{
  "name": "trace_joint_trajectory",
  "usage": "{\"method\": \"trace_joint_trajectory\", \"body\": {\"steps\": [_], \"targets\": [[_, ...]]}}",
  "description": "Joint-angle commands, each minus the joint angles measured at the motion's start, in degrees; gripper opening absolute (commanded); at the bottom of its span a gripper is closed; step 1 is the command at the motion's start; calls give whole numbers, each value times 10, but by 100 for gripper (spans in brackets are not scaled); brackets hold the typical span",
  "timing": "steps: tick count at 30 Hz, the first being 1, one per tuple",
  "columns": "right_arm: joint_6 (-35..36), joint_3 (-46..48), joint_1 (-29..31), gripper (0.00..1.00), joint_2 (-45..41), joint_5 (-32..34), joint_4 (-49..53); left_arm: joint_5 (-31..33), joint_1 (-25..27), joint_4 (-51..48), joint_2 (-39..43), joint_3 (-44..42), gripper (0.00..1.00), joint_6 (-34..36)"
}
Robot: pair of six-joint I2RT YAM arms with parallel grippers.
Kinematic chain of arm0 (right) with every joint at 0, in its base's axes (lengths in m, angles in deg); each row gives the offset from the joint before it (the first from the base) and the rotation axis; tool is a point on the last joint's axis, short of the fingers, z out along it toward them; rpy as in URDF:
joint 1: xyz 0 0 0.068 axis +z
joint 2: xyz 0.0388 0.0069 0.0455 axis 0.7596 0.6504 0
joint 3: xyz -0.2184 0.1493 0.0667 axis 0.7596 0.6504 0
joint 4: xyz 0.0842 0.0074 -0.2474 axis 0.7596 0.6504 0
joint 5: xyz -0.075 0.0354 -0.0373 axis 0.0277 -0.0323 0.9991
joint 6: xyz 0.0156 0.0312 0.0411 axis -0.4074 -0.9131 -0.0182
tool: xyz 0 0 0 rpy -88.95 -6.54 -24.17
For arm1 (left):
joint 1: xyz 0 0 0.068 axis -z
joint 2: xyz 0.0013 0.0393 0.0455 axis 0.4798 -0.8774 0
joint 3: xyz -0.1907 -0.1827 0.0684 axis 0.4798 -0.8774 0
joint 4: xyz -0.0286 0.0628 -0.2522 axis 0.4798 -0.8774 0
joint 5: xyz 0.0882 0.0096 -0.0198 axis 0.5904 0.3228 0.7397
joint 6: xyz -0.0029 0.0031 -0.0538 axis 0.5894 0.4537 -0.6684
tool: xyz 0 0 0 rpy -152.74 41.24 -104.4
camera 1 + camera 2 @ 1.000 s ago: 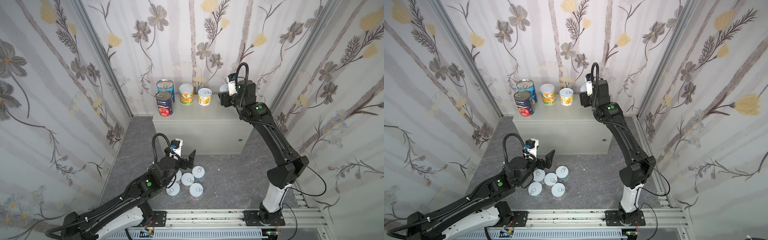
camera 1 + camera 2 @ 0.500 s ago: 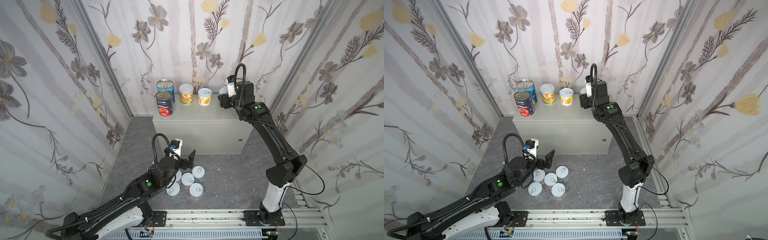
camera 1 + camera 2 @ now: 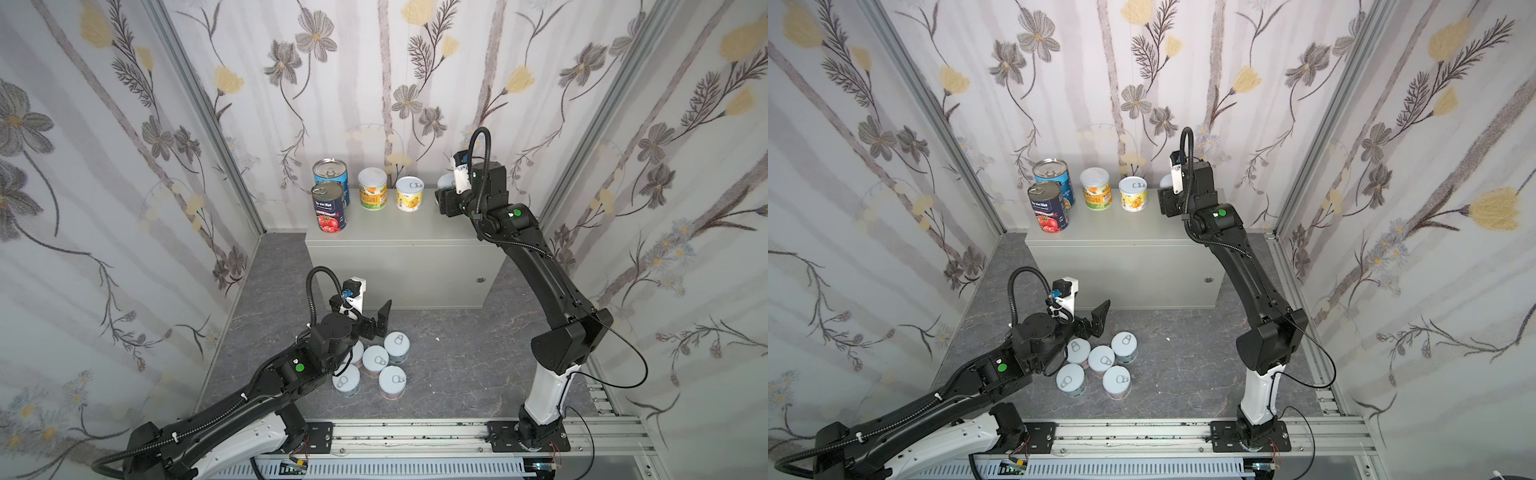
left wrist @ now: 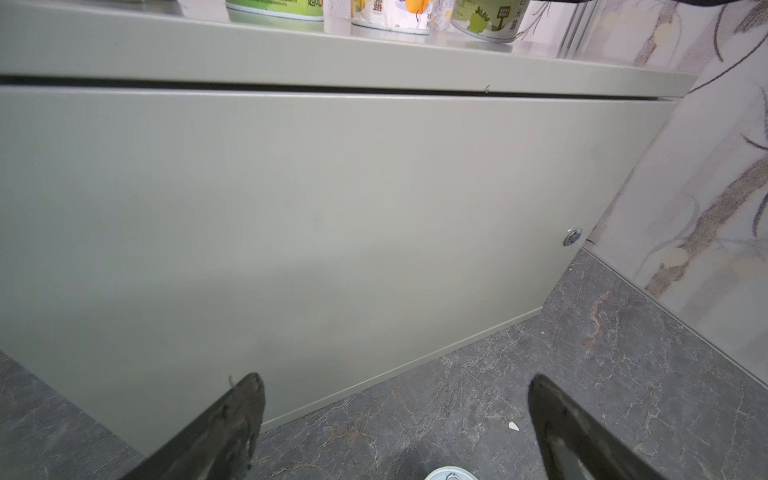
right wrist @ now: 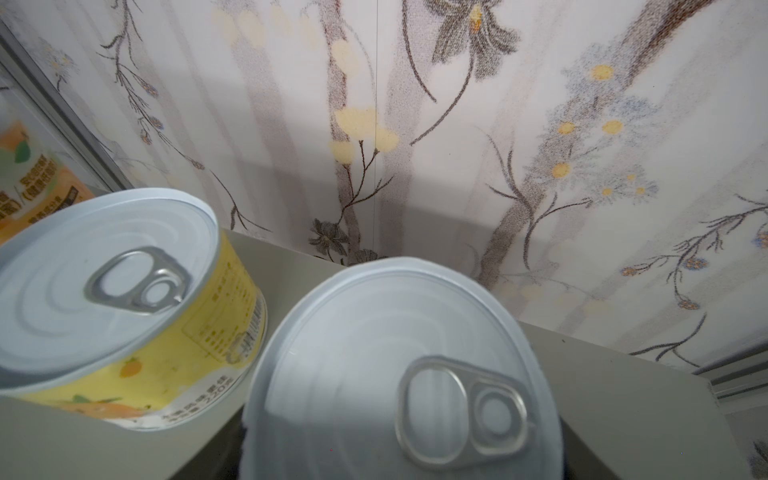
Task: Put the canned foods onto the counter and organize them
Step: 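Lower the green can onto the cabinet top beside the yellow can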
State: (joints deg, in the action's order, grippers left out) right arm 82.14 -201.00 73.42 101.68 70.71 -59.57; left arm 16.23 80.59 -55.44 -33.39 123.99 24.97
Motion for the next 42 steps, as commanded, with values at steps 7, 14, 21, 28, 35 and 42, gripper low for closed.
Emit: {"method": "trace_joint_trajectory", "body": {"steps": [7,14,21,28,35,42], "targets": [[-5,-4,1,75,10,-3,-12,7,-2,9,-4,2,100,2],[-9,-4,0,79,10,-12,-15,7,-1,6,-3,2,100,1],[-14,-4,1,80,9,-23,-16,8,-1,5,1,-1,100,-1],[-17,-4,2,80,8,-22,-16,7,-1,0,6,-2,100,-4],[-17,-4,1,77,9,-27,-21,13,-2,-2,11,-5,100,-3],[-17,-4,3,76,14,-31,-29,15,-3,-1,7,-5,100,-2]]}}
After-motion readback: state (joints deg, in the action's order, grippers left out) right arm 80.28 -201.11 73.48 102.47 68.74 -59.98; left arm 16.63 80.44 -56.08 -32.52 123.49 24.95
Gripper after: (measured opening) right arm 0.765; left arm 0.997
